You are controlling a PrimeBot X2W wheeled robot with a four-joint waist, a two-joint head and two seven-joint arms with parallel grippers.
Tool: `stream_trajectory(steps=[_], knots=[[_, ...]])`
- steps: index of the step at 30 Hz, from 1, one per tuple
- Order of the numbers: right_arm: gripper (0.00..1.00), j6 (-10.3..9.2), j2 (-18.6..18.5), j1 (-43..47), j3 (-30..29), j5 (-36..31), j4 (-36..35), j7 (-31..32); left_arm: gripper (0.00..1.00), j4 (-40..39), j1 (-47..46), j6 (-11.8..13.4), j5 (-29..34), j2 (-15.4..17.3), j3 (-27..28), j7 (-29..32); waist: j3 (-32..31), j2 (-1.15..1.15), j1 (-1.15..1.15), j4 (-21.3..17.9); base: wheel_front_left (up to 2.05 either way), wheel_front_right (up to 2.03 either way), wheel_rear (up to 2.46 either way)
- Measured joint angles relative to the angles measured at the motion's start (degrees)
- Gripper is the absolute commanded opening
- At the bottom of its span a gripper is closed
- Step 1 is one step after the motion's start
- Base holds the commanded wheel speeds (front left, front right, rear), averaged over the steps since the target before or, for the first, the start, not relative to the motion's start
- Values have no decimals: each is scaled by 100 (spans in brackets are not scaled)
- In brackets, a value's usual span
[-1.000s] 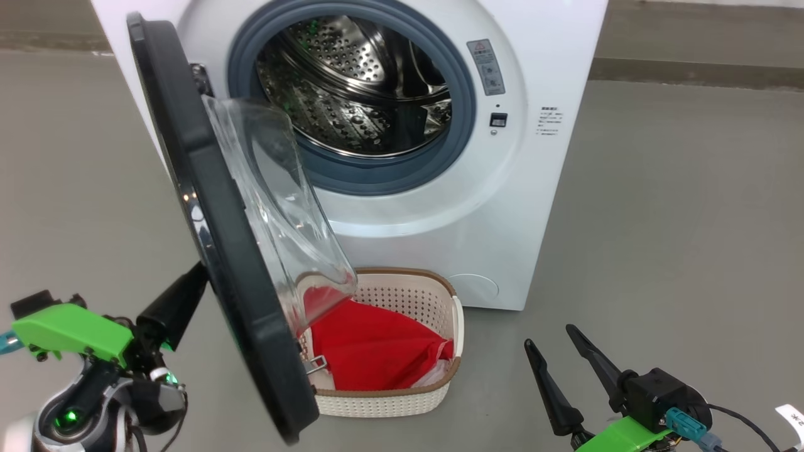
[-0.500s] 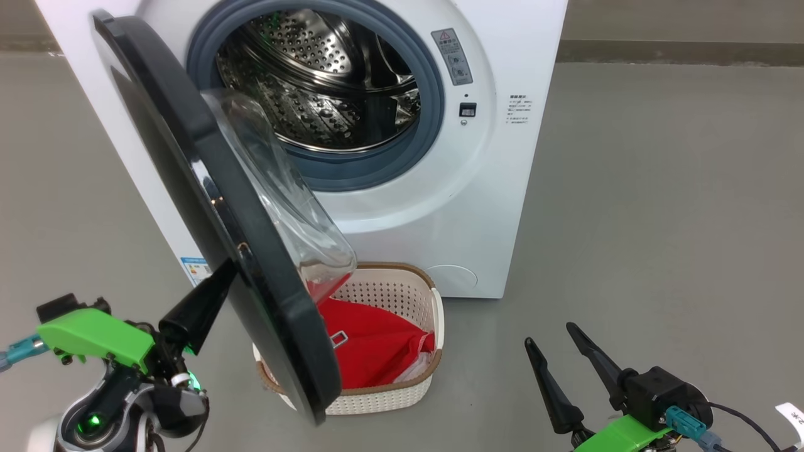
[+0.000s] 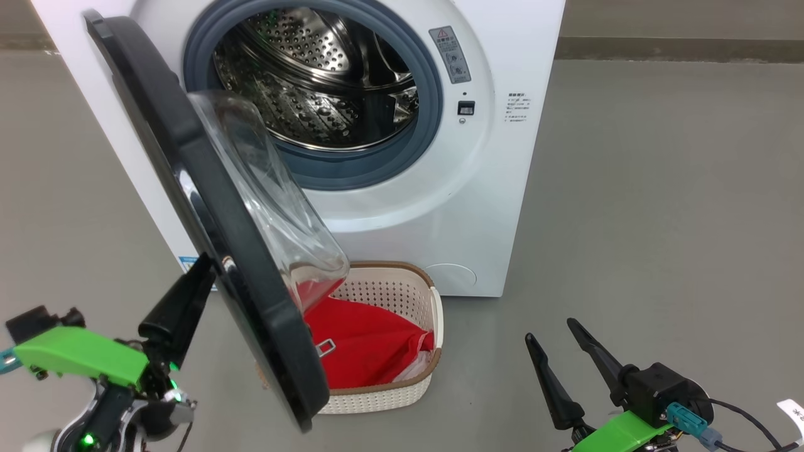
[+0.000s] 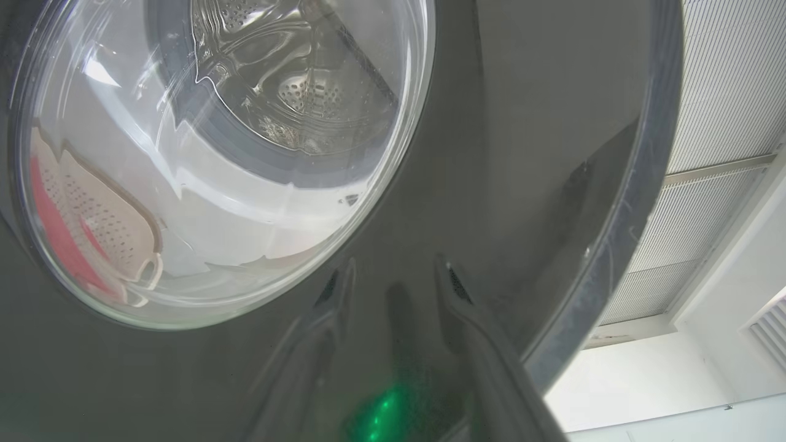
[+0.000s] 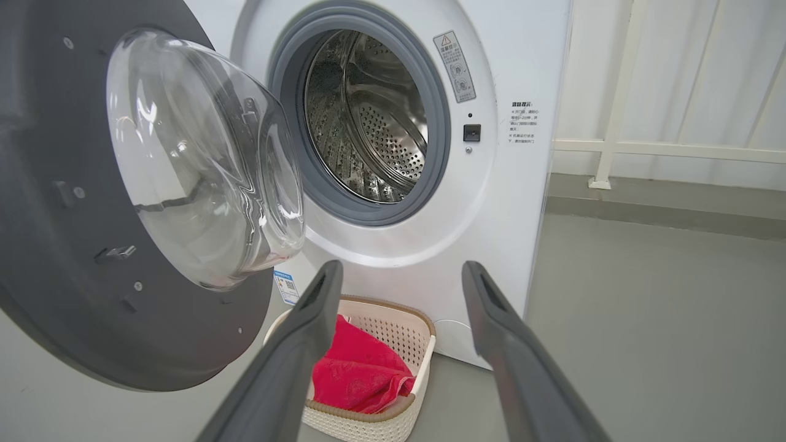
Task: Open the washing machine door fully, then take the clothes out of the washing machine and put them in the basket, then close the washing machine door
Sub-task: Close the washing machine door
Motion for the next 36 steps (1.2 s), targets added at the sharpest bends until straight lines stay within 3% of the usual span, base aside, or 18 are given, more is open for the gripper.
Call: stream_trajectory(steps=[4, 9, 14, 18, 23, 31, 36], knots=[[100, 0, 0, 0, 0, 1, 4, 0, 100, -14, 189, -441, 318, 70, 47, -413, -23, 0, 0, 9, 0, 0, 0], [100, 0, 0, -7, 24, 9, 10, 0, 100, -75, 636, -1143, 1504, 450, 57, -1333, -48, 0, 0, -43, 0, 0, 0], [100, 0, -1, -48, 20, 10, 10, 0, 100, -169, 1048, -1410, 2895, 717, -223, -2455, -61, 0, 0, -68, 0, 0, 0], [100, 0, -1, -48, 7, 67, -4, 0, 100, -143, 1369, -1450, 4543, 1143, -547, -3701, -64, 0, 0, -101, 0, 0, 0], [100, 0, -2, -48, 10, 68, -35, 0, 100, 82, 1646, -1434, 6012, 1191, -810, -4151, -72, 0, 0, -140, 0, 0, 0], [100, 0, -2, -48, -2, 148, -110, 0, 100, -171, 2028, -1366, 7077, 583, -185, -4152, -58, 0, 0, -179, 0, 0, 0], [100, 0, -2, -48, -5, 153, -146, 0, 100, -192, 2269, -1402, 7515, 320, -85, -4152, -71, 0, 0, -191, 0, 0, 0]])
